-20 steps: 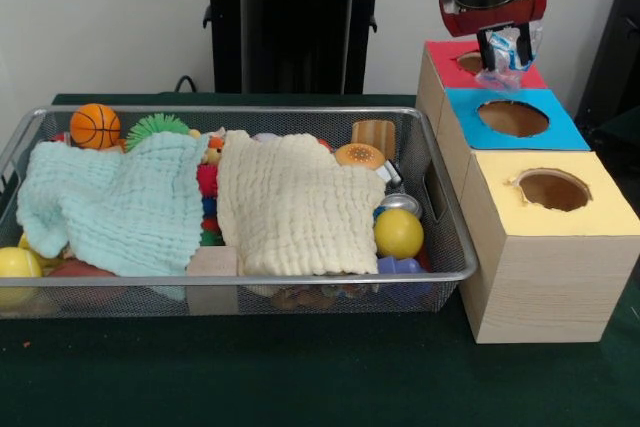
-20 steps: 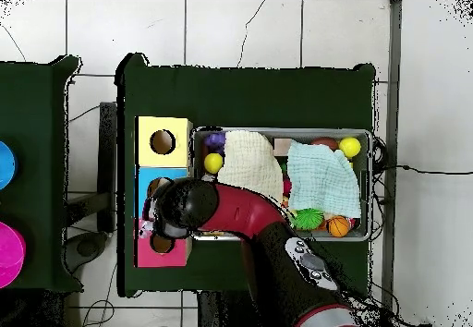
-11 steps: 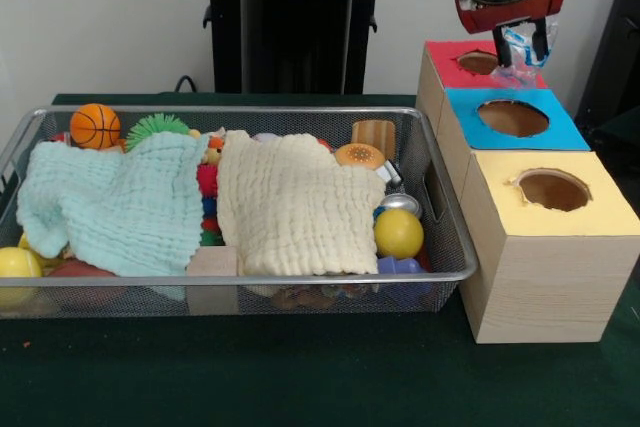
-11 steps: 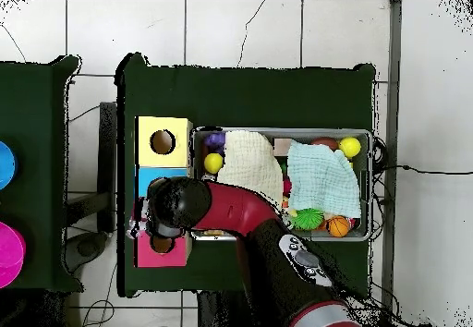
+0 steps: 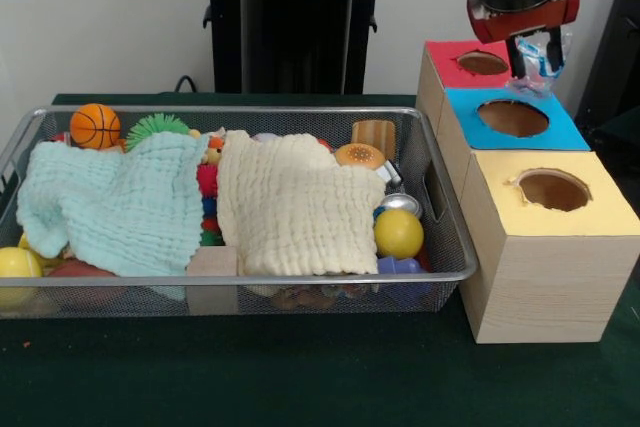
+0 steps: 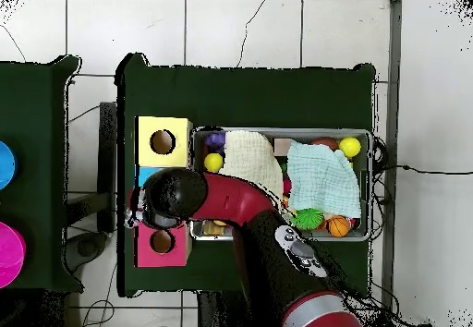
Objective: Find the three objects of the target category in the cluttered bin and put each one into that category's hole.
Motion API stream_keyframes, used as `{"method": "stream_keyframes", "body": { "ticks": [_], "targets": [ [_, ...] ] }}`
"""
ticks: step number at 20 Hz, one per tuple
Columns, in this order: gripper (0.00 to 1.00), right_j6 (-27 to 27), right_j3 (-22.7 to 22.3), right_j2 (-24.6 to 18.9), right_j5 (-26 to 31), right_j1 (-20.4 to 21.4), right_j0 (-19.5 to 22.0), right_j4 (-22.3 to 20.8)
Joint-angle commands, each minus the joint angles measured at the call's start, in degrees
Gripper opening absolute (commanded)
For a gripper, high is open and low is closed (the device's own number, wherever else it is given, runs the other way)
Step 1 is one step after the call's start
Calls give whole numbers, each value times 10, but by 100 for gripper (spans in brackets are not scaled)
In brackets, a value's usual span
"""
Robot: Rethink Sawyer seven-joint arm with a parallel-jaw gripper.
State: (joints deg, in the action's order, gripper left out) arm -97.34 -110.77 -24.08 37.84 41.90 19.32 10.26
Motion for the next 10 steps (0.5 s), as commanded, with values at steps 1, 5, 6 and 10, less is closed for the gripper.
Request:
{"method": "stream_keyframes", "body": {
  "ticks": [1, 5, 6, 10],
  "targets": [
    [0, -31, 73, 0, -57, -43, -1, -28],
    [0, -34, 91, 10, -54, -50, -7, -34],
    [0, -36, 94, 12, -53, -51, -8, -36],
    [0, -45, 92, 18, -38, -47, -11, -41]
  ]
}}
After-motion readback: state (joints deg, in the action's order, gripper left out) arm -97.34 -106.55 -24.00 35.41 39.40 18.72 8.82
